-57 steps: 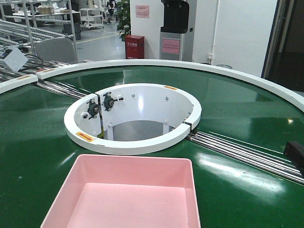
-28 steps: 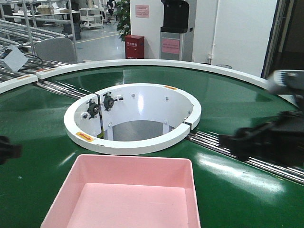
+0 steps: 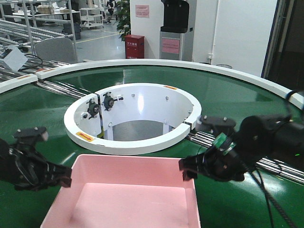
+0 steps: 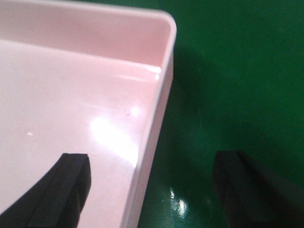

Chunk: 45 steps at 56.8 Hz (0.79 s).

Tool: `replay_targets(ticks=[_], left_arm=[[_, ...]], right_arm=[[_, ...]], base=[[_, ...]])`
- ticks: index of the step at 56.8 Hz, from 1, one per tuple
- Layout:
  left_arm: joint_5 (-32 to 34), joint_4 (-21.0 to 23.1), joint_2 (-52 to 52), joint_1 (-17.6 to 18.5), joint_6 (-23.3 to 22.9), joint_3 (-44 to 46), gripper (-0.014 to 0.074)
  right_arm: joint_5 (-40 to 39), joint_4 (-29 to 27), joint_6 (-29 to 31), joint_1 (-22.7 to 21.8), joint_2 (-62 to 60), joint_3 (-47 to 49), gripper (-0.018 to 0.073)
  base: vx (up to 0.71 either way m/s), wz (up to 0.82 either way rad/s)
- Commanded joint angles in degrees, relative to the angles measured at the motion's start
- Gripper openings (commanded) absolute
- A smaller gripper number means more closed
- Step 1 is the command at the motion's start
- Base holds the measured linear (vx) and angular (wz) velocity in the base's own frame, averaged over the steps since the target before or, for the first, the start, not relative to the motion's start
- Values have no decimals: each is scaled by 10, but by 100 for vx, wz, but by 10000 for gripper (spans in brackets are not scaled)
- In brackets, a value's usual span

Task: Grab pink bin and stack on right shelf
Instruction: 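Lower both grippers onto opposite side walls of the pink bin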

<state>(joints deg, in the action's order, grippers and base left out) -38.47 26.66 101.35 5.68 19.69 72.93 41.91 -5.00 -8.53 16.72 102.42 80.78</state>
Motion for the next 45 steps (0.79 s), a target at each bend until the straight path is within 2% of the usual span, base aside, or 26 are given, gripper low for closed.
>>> replay_targets(ticks=[1, 6, 12, 16, 21, 27, 32, 38, 45], left_arm=[[32, 21, 0, 20, 9, 19, 507], [48, 21, 19, 31, 8, 19, 479], [64, 21, 28, 42, 7, 19, 422], [71, 21, 29, 47, 7, 19, 342], [72, 21, 28, 49, 7, 19, 209], [57, 21, 26, 50, 6, 19, -4], [46, 21, 20, 50, -8, 19, -9], [43, 21, -1, 55, -29, 19, -5], [43, 21, -34, 66, -32, 19, -3]], right_arm=[[-31, -1, 2, -1, 4, 20, 564], [-28, -1, 4, -1, 29, 20, 556], [-20, -1, 4, -1, 48, 20, 491], [-19, -1, 5, -1, 52, 20, 386], [-21, -1, 5, -1, 52, 20, 210], [-18, 1, 8, -1, 48, 20, -6], [-10, 6, 8, -1, 41, 20, -14], [1, 36, 8, -2, 19, 20, -11], [11, 61, 3, -2, -20, 20, -11]], base=[[0, 0], [0, 0], [0, 0], [0, 0], [0, 0], [0, 0], [0, 0], [0, 0], [0, 0]])
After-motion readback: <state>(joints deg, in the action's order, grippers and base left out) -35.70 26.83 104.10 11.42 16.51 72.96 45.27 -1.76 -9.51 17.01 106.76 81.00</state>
